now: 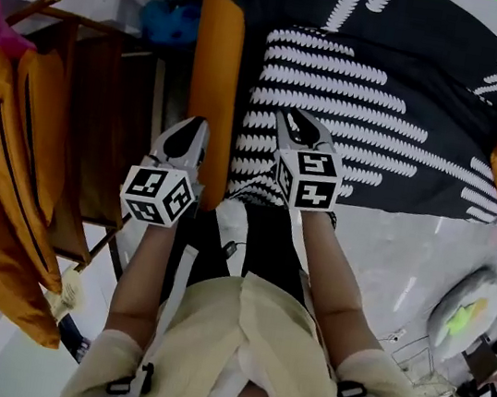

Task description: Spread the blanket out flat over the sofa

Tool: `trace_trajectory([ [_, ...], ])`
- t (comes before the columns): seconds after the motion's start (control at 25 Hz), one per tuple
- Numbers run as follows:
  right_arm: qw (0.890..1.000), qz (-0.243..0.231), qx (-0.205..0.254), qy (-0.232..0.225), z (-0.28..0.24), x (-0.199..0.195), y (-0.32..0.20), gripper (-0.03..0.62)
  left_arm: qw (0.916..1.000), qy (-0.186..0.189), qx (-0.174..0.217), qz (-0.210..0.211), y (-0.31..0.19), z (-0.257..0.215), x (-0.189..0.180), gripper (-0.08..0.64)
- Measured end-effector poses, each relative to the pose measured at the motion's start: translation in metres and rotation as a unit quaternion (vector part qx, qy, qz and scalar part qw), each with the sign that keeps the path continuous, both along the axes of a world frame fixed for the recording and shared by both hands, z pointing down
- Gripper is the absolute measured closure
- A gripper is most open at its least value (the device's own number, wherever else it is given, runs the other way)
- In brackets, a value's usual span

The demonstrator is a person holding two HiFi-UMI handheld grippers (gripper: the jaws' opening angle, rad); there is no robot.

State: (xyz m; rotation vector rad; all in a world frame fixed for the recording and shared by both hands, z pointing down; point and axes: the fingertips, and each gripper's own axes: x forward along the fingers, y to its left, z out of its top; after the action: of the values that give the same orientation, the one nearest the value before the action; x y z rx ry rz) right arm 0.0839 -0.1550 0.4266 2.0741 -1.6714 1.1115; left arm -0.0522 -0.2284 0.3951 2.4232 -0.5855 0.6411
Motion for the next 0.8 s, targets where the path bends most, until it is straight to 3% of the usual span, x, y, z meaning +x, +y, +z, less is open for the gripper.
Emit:
trace_trajectory([
  [0.44,0.995,0.081,-0.041,0.044,0.023,0.022,-0.054,0.491,0.9961,0.012,-0.007,0.087,-0.074,0.013,0.035,0.534],
  [0.8,0.991,0.075,-0.099,0.057,0.086,0.027,-0.102,0.485,0.9966,0.012,-0.020,0.079,-0.125,0.044,0.028,0.534],
])
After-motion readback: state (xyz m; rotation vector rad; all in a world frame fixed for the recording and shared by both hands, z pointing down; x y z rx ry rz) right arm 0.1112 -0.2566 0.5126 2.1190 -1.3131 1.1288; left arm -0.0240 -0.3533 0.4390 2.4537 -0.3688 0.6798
